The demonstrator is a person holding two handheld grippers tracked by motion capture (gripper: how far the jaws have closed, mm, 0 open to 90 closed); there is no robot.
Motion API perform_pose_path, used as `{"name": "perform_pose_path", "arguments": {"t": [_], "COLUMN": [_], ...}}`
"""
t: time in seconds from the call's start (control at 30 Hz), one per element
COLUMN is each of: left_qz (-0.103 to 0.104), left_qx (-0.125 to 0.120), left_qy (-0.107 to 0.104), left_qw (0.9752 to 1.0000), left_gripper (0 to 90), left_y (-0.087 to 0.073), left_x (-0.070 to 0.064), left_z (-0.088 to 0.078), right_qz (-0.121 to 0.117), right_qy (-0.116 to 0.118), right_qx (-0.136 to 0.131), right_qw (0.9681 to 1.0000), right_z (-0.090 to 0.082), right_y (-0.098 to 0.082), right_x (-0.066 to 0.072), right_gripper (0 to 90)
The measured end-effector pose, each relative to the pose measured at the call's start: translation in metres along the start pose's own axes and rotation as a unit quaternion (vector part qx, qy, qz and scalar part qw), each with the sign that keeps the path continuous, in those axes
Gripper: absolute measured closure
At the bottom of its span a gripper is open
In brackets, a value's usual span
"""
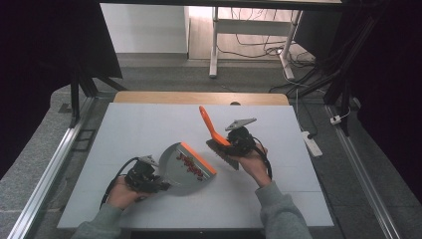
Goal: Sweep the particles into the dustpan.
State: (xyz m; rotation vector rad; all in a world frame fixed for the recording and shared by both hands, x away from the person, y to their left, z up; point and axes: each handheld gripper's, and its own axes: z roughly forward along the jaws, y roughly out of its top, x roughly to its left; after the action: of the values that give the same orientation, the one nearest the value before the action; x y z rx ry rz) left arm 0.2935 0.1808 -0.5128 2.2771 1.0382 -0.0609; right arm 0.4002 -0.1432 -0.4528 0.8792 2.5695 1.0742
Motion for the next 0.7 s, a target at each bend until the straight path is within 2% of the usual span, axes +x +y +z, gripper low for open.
{"name": "perform_pose_path", "arguments": {"t": [0.3,0.43,0.57,0.7], "left_qz": [-0.006,-0.016,-0.024,-0.029], "left_qx": [-0.029,-0.045,-0.055,-0.060], "left_qy": [0.011,0.008,0.015,0.014], "left_qw": [0.9995,0.9988,0.9981,0.9977], "left_gripper": [61.2,61.2,61.2,61.2], "left_y": [-0.003,-0.006,-0.009,-0.011], "left_x": [-0.001,-0.002,-0.003,-0.004], "left_z": [-0.006,-0.009,-0.011,-0.011], "right_qz": [0.002,0.003,0.002,-0.001], "right_qy": [-0.001,0.001,0.003,0.004], "right_qx": [-0.016,-0.026,-0.030,-0.031], "right_qw": [0.9999,0.9996,0.9995,0.9995], "right_z": [-0.022,-0.030,-0.037,-0.044], "right_y": [-0.012,-0.014,-0.016,-0.021], "right_x": [-0.007,-0.010,-0.009,-0.007], "right_gripper": [70.4,70.4,70.3,70.3]}}
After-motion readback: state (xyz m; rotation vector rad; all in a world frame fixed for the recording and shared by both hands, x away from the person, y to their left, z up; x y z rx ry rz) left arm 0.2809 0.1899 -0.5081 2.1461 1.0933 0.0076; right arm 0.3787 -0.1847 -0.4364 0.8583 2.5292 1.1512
